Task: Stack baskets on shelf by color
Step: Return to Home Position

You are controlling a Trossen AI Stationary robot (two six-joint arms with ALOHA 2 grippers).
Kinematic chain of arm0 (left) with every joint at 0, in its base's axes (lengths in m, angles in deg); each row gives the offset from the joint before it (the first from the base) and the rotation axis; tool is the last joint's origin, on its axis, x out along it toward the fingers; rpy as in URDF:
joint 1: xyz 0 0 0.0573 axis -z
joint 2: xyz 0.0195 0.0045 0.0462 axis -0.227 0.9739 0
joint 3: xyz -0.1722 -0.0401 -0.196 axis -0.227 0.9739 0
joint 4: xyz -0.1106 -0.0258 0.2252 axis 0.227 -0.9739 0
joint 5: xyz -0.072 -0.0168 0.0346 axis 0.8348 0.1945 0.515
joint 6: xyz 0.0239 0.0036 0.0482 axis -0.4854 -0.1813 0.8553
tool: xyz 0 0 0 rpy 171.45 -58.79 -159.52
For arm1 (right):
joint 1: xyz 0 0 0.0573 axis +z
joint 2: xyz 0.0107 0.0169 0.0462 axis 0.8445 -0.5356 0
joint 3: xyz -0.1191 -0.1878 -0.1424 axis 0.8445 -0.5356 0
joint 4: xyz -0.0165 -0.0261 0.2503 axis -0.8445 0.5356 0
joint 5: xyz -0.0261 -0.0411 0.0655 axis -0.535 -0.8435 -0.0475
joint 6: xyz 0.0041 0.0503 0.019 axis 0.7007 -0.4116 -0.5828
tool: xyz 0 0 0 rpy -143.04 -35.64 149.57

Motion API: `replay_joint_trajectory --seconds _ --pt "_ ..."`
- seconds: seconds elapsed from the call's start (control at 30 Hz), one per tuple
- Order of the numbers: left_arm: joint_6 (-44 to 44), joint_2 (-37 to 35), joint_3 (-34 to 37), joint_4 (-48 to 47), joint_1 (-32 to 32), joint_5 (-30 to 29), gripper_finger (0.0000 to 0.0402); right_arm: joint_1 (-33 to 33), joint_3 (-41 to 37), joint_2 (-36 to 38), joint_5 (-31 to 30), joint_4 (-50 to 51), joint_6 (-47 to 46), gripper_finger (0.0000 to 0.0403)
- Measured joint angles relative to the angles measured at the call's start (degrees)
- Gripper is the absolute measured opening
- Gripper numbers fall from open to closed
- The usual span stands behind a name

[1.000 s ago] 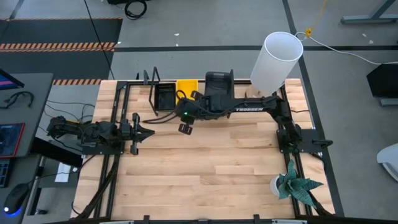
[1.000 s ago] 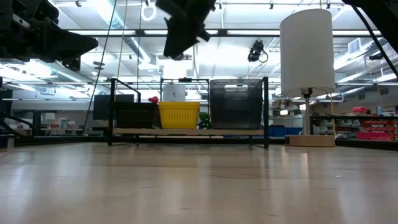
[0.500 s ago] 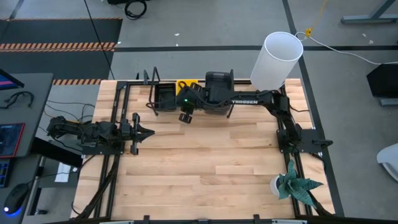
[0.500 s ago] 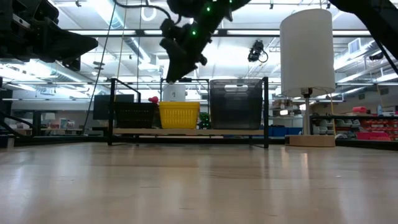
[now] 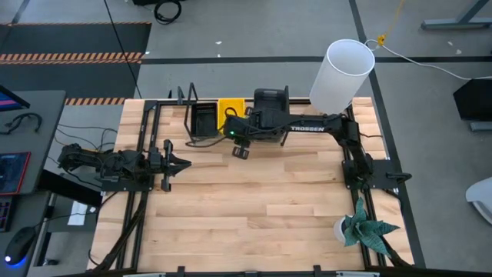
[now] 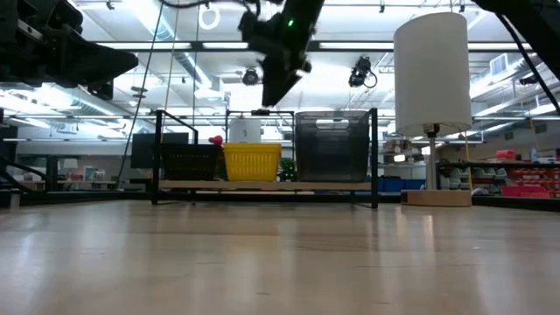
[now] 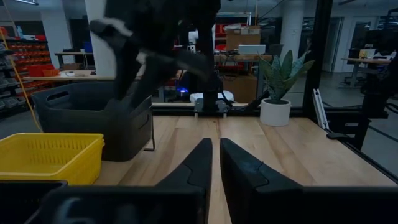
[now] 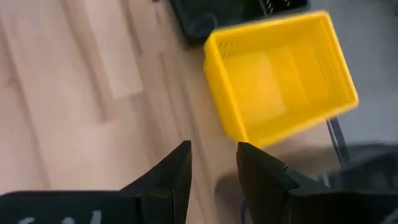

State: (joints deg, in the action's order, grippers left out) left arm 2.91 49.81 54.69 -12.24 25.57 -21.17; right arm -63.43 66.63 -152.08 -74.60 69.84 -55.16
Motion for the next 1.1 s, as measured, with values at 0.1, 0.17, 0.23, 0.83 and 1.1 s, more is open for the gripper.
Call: replay_joint_trajectory --seconds 0.1,0.17,0.23,0.83,1.1 --pt "-0.01 0.00 -0.02 -0.02 0.00 0.00 0.0033 1.51 0.41 2.22 -0.82 4.52 -1.39 0.0133" --pt "0.00 0.00 -0.02 0.00 0.00 0.01 0.0031 2.24 -0.34 4.87 -1.59 6.58 -3.29 0.0133" --pt "0.00 0.00 -0.02 0.00 0.00 0.00 0.0030 2.81 -2.49 8.49 -1.67 7.28 -5.06 0.0133" --pt "0.00 0.00 -0.02 -0.01 0.00 0.02 0.0031 8.39 -57.01 55.40 3.09 -32.06 -14.34 0.0110" --pt "-0.02 0.00 -0.02 -0.02 0.00 0.02 0.0031 9.56 -77.43 72.52 7.63 -52.09 -15.59 0.0095"
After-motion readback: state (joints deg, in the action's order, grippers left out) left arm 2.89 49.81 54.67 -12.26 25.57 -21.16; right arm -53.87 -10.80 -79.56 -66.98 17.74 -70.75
